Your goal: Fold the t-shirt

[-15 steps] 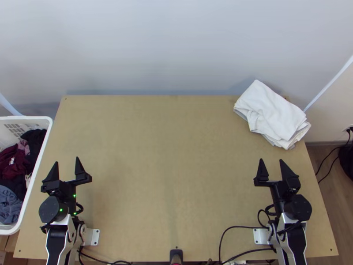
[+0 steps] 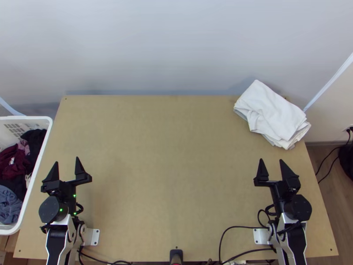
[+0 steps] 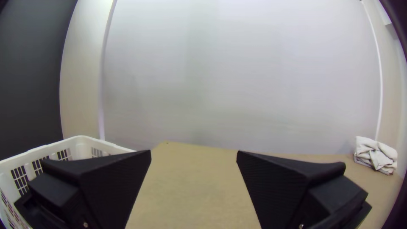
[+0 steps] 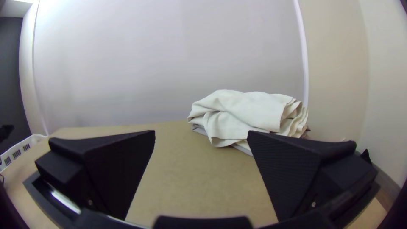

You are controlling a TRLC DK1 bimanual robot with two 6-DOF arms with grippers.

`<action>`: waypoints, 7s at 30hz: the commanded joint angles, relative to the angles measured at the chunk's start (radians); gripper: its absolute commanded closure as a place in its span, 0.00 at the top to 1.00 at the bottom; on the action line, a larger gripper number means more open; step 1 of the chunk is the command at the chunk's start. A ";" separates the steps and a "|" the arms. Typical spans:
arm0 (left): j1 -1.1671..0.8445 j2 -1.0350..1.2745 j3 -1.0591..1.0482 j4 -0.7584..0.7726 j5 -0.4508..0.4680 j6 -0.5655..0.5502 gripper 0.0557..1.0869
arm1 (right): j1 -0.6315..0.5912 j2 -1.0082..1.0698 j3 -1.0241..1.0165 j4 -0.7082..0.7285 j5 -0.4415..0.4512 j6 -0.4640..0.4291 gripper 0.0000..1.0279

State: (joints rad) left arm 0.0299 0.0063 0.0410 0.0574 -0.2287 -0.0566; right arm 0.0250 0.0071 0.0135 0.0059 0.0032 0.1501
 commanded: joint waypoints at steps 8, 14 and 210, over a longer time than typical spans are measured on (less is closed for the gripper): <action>-0.002 -0.006 -0.043 -0.013 0.000 -0.014 0.95 | -0.002 -0.009 -0.004 -0.020 0.009 0.016 0.96; -0.002 -0.006 -0.043 -0.013 0.000 -0.014 0.95 | -0.002 -0.009 -0.004 -0.020 0.009 0.016 0.96; -0.630 1.011 0.967 -0.100 0.075 -0.063 0.04 | -0.002 -0.009 -0.004 -0.020 0.009 0.016 0.96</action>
State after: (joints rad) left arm -0.5426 0.9710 1.0599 -0.1131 -0.1242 -0.1356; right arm 0.0250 0.0071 0.0135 0.0059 0.0032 0.1505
